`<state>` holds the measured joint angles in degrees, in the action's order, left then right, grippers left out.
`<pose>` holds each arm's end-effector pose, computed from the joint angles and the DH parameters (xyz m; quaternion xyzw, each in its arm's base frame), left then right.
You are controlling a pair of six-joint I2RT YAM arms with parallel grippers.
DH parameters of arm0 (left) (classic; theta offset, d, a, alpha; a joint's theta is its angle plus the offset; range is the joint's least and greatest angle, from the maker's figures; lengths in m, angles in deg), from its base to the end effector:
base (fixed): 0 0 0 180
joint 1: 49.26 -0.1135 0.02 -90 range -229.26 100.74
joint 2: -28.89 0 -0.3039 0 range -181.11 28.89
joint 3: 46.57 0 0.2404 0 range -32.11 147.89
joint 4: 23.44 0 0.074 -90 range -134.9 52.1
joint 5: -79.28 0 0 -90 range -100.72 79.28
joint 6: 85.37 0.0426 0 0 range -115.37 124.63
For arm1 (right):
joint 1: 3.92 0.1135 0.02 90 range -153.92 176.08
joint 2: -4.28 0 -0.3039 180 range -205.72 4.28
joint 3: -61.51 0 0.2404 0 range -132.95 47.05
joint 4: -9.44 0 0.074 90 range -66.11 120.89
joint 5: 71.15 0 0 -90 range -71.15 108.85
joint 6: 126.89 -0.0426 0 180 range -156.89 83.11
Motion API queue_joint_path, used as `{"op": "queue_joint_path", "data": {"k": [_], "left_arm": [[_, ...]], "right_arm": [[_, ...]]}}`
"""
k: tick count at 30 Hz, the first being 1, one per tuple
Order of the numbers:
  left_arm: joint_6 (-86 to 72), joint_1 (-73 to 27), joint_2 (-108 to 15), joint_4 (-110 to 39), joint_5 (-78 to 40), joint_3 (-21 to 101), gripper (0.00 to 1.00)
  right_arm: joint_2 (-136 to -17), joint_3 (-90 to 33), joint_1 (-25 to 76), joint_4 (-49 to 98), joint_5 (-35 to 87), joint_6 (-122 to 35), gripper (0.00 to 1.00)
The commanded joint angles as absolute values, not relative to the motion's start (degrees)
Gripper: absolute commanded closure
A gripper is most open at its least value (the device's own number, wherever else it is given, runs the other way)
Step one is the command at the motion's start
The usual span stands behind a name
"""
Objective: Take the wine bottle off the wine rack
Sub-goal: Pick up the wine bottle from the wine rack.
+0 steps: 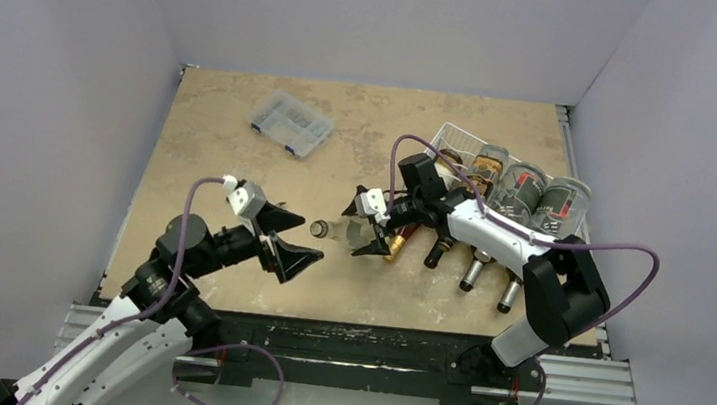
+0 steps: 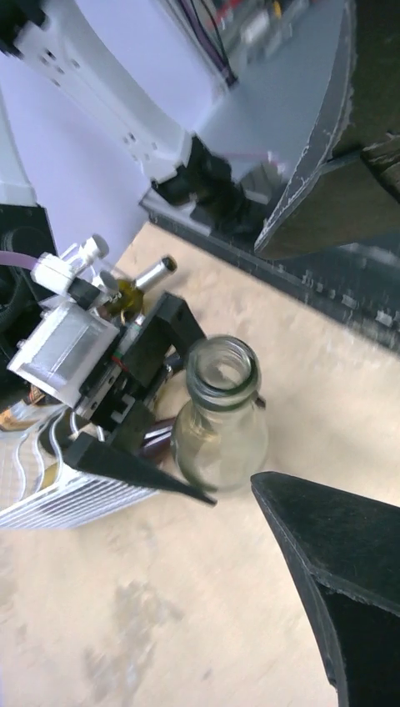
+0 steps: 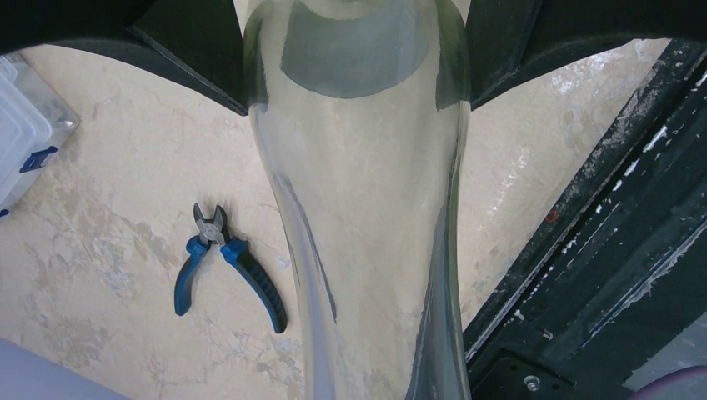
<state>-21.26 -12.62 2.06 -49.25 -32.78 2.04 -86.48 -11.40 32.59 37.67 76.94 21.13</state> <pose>0.0589 -0.0637 0.3319 0.1971 0.7026 -0.4670 0.4994 0.2355 0.2193 0.2742 -0.7187 0.4169 0.3814 0.4052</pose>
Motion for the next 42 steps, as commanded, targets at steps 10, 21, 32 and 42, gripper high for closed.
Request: {"op": "queue_joint_path", "data": {"k": [10, 21, 32, 42], "left_arm": [[1.3, -12.1, 0.5, -8.6, -30.9, -16.7, 0.0], [6.8, -6.2, -13.9, 5.1, -27.6, -15.7, 0.0], [3.3, -5.6, -17.0, 11.6, -25.1, -16.8, 0.11], [1.7, -5.7, -17.8, 11.1, -25.6, -16.6, 0.25]], "right_arm": [[-86.9, -12.9, 30.5, 32.8, 84.7, 16.3, 0.42], [-87.4, -13.2, 30.0, 33.7, 85.4, 16.3, 0.42], [-88.4, -13.6, 29.8, 34.8, 86.0, 16.8, 0.42], [-88.7, -14.0, 29.6, 35.3, 86.8, 16.8, 0.42]]}}
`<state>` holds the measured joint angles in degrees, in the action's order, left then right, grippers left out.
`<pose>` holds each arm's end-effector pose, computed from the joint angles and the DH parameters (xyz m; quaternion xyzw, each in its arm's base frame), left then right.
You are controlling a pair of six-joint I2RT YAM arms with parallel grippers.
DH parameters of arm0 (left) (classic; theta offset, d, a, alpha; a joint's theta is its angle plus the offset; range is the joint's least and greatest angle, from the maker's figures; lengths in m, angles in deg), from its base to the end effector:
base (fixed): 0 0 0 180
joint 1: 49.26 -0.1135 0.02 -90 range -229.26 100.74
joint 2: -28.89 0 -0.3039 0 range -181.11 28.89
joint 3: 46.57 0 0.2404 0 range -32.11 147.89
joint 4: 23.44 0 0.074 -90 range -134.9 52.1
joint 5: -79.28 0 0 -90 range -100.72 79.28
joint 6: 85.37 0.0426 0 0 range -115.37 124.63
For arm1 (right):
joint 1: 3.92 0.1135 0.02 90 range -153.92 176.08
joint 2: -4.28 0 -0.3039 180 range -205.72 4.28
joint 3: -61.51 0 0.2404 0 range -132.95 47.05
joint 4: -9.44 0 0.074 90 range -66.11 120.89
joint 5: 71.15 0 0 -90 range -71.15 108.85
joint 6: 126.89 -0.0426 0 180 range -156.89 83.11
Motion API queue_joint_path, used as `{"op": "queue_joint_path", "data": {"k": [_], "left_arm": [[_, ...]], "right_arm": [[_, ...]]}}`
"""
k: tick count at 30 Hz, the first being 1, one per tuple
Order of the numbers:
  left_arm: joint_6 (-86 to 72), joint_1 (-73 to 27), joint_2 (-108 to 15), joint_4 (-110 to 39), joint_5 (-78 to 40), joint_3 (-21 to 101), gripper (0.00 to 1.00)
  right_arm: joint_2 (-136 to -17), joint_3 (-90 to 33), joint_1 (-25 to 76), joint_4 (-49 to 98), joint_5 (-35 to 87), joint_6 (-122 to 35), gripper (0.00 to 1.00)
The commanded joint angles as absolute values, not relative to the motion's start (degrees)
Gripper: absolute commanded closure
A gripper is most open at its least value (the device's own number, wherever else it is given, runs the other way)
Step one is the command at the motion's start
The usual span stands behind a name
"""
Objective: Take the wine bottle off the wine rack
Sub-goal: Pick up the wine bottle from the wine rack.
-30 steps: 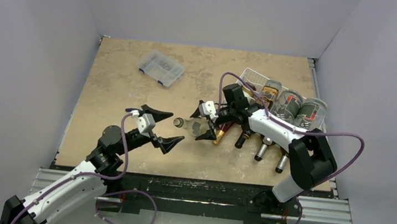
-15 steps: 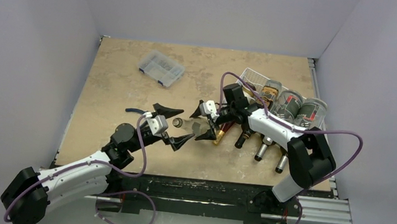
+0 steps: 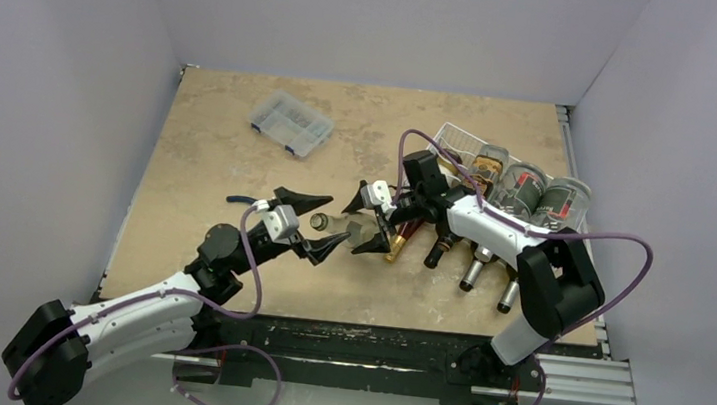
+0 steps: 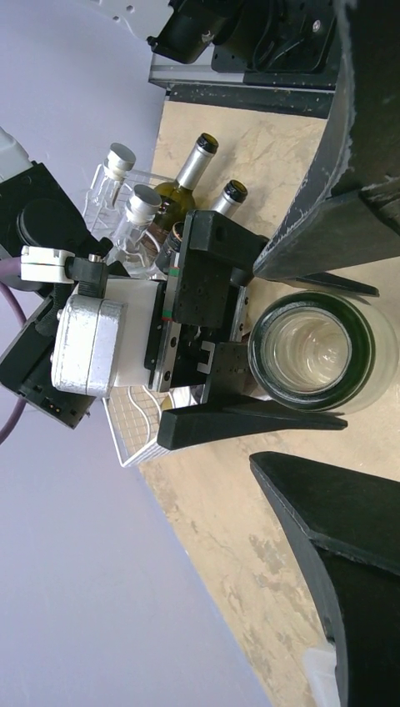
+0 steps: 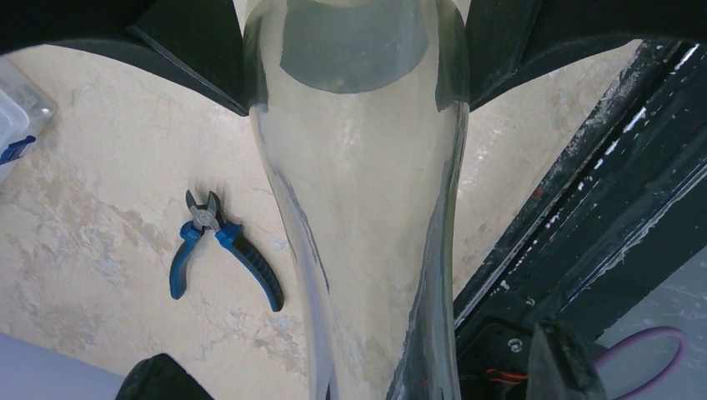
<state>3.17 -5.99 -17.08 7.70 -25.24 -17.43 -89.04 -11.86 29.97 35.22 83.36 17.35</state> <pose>0.1023 -0.1110 0.2909 0.3104 0.5329 -0.3698 0.6949 0.2509 0.2148 0.2687 -0.6893 0.4230 0.4303 0.4010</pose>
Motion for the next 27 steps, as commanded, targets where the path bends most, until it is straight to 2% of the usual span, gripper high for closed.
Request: {"op": "queue_joint_path", "data": {"k": [1, 5, 11, 13, 15, 17, 21, 22, 27], "left_arm": [[1.6, -5.7, -18.1, 11.2, -25.9, -16.4, 0.27], [1.1, -5.7, -18.9, 11.4, -26.6, -16.2, 0.33], [0.9, -5.7, -19.2, 11.1, -26.8, -15.3, 0.5], [0.9, -5.7, -19.3, 10.6, -27.2, -14.8, 0.61], [0.9, -5.6, -19.4, 9.5, -27.5, -14.0, 0.83], [1.0, -5.6, -19.2, 8.3, -27.5, -13.4, 0.99], [1.7, -5.7, -18.0, 7.1, -24.4, -13.1, 1.0], [2.0, -5.6, -17.5, 6.8, -23.7, -13.1, 1.0], [3.4, -5.7, -15.4, 4.2, -20.6, -12.4, 1.0]], "right_arm": [[-88.8, -14.0, 29.6, 35.3, 86.8, 16.8, 0.42], [-88.7, -14.1, 29.5, 35.5, 87.0, 16.8, 0.42], [-88.7, -14.1, 29.4, 35.7, 86.9, 16.9, 0.42], [-88.6, -14.2, 29.4, 35.9, 86.7, 16.9, 0.42], [-88.6, -14.4, 29.4, 36.2, 86.0, 16.6, 0.4], [-88.8, -14.9, 29.4, 36.4, 85.1, 15.1, 0.34], [-88.6, -16.7, 29.4, 37.8, 83.8, 11.6, 0.12], [-88.2, -17.1, 29.4, 37.8, 83.7, 10.8, 0.03], [-87.2, -21.0, 29.3, 43.5, 84.5, 11.4, 0.01]]}}
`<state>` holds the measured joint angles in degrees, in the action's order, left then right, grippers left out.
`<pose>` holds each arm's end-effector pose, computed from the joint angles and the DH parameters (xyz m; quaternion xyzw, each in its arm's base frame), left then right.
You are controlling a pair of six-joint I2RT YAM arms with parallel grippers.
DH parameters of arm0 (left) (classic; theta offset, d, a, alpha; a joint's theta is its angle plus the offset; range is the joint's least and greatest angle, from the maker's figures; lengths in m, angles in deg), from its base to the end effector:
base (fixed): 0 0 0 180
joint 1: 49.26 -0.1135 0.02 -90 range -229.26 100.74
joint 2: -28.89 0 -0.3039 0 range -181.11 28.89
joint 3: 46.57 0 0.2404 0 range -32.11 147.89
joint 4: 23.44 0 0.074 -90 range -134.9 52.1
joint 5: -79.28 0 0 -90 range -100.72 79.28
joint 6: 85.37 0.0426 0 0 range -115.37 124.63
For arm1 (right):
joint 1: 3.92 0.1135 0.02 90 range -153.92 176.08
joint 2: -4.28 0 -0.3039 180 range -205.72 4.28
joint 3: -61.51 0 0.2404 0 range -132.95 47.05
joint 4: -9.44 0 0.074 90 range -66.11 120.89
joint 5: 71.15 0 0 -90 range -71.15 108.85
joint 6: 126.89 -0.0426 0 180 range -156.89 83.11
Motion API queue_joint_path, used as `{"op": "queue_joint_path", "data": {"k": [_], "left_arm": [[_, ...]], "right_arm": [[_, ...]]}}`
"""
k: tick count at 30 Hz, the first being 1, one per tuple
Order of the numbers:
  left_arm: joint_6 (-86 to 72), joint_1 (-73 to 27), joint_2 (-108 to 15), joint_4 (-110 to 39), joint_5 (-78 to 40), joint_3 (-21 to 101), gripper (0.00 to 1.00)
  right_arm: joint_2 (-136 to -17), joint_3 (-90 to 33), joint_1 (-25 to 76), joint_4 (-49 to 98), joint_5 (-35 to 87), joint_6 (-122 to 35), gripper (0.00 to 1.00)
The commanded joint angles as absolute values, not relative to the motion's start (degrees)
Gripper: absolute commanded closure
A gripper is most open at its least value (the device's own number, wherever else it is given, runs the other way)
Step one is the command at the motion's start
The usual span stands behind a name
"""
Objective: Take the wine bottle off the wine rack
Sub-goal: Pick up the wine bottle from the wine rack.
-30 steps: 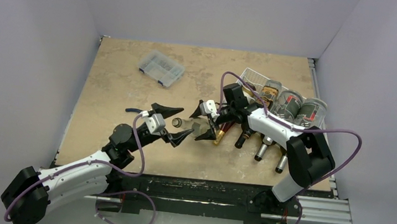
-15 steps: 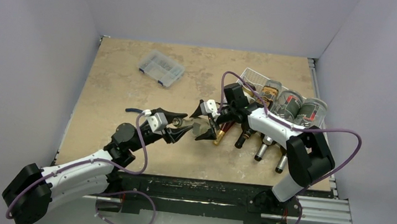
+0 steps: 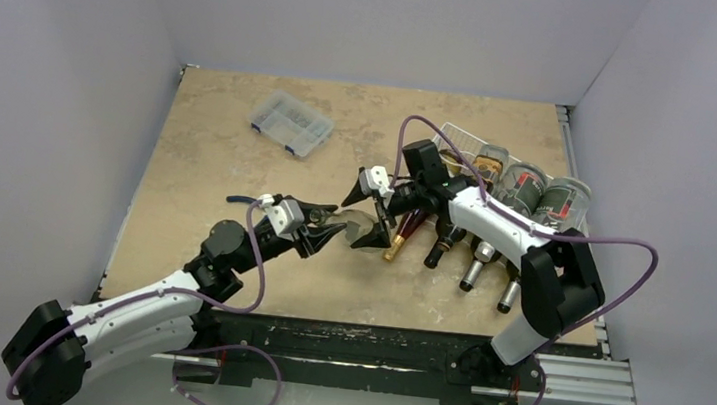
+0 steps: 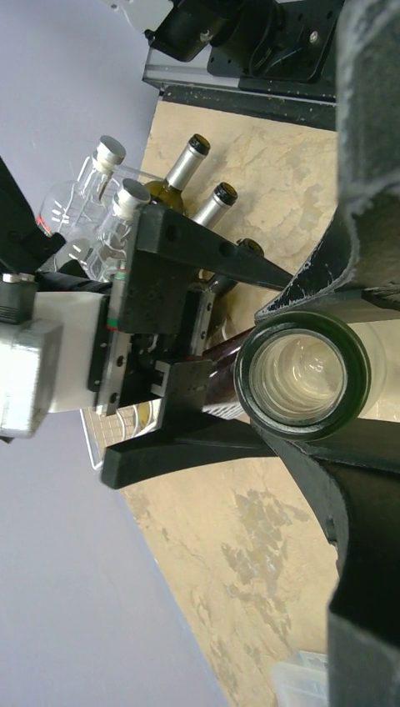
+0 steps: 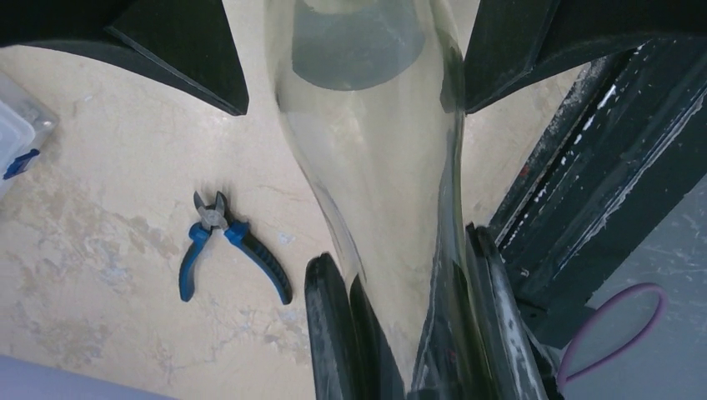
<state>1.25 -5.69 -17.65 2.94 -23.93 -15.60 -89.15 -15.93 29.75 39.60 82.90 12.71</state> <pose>0.1063 -0.1146 0.2912 0.3008 0.5641 -0.3722 0.6729 0.2563 0.2168 0.2838 -0.6705 0.4563 0.4433 0.3817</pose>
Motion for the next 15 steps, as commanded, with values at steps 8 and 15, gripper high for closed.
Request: {"op": "queue_joint_path", "data": {"k": [8, 15], "left_arm": [[6.6, -5.7, -11.9, -6.6, -13.8, -8.0, 1.0], [5.1, -6.1, -11.9, -14.3, -9.3, -2.3, 1.0]], "right_arm": [[-84.6, -28.5, 27.5, 56.3, 88.2, 17.0, 0.01], [-78.0, -28.1, 24.1, 60.3, 90.0, 16.6, 0.01]]}}
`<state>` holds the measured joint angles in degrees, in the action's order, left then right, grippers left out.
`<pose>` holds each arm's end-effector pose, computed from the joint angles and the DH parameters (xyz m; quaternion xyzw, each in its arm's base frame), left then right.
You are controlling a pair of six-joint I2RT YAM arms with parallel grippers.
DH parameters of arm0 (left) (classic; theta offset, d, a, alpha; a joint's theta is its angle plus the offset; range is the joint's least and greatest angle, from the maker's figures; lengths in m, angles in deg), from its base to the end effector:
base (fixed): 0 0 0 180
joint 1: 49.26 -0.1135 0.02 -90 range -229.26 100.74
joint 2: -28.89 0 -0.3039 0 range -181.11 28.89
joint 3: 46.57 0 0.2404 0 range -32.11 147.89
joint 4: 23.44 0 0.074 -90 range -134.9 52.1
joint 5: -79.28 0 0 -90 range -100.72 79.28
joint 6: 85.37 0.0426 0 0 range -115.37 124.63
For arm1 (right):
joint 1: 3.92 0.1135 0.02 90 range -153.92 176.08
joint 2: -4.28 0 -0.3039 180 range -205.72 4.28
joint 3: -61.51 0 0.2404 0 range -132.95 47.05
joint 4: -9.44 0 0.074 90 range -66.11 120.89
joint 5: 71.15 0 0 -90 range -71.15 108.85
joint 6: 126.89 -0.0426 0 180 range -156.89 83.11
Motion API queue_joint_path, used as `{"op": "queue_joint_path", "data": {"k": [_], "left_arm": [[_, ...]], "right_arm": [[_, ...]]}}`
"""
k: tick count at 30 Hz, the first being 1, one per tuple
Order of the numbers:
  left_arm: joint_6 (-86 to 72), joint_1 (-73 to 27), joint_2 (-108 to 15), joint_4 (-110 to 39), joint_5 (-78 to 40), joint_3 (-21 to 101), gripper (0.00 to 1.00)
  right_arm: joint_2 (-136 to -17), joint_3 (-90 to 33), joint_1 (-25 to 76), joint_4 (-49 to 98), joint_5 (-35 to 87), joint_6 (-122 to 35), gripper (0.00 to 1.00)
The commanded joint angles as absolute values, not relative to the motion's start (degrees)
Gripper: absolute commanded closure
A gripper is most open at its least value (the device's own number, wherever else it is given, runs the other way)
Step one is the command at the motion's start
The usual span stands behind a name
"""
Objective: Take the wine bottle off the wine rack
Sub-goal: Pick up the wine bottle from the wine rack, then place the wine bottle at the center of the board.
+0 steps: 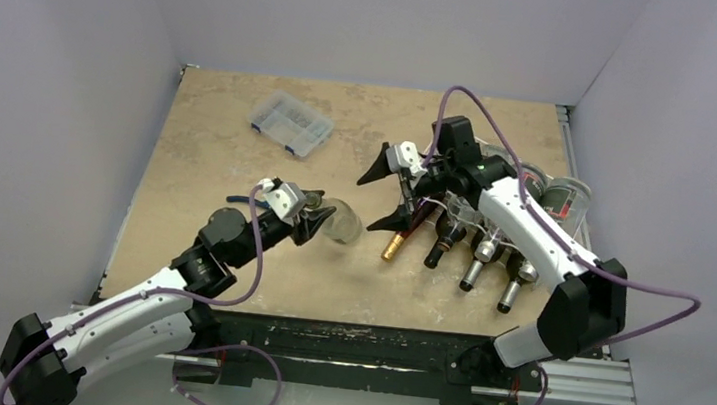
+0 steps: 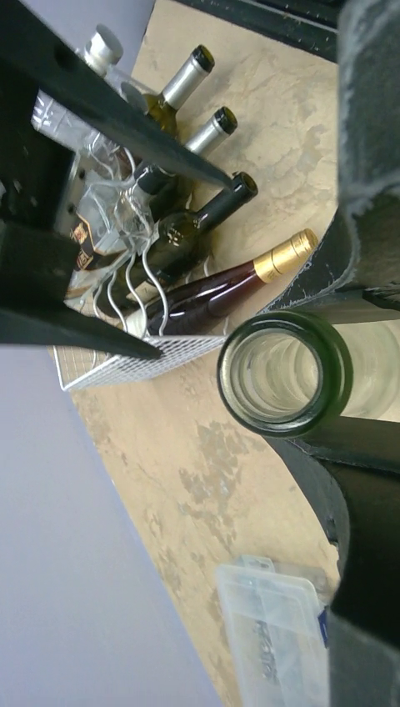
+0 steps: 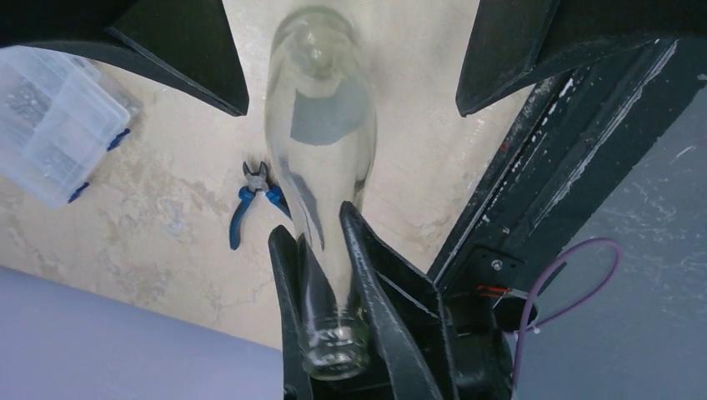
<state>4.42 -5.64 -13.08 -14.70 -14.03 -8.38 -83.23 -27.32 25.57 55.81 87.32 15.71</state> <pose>0.1069 -0.1053 0.3110 0.2696 0.6198 -0.2931 0.6762 0.2507 0.1873 0.3592 -0.6638 0.4349 0.4460 0.4138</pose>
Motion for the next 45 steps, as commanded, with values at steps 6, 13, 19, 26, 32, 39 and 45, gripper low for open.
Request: {"op": "queue_joint_path", "data": {"k": [6, 13, 19, 26, 32, 39, 45], "left_arm": [[1.0, -8.0, -12.8, -20.5, -5.3, 2.9, 1.0], [-1.5, -11.9, -16.2, -26.2, -5.2, 9.6, 1.0], [-3.5, -16.7, -19.9, -28.8, -8.6, 15.2, 1.0], [-5.5, -22.6, -24.0, -31.9, -12.6, 21.6, 1.0], [-7.2, -28.9, -27.4, -32.9, -17.0, 26.3, 1.0], [-9.1, -37.8, -32.2, -32.7, -20.5, 31.7, 1.0], [-8.7, -44.0, -37.4, -31.9, -21.1, 36.0, 1.0]], "right_arm": [[-69.9, -24.5, 20.4, 62.9, 87.1, 16.1, 0.01], [-62.6, -18.8, 12.8, 65.9, 88.6, 16.1, 0.01], [-59.3, -15.8, 5.8, 65.8, 92.0, 16.0, 0.01], [-59.1, -14.2, 4.5, 64.0, 92.2, 15.7, 0.01], [-58.6, -13.6, 3.8, 63.3, 91.7, 15.7, 0.01], [-58.1, -13.1, 3.4, 63.0, 91.7, 15.8, 0.01], [-57.8, -12.8, 3.0, 62.6, 91.6, 15.8, 0.01]]}}
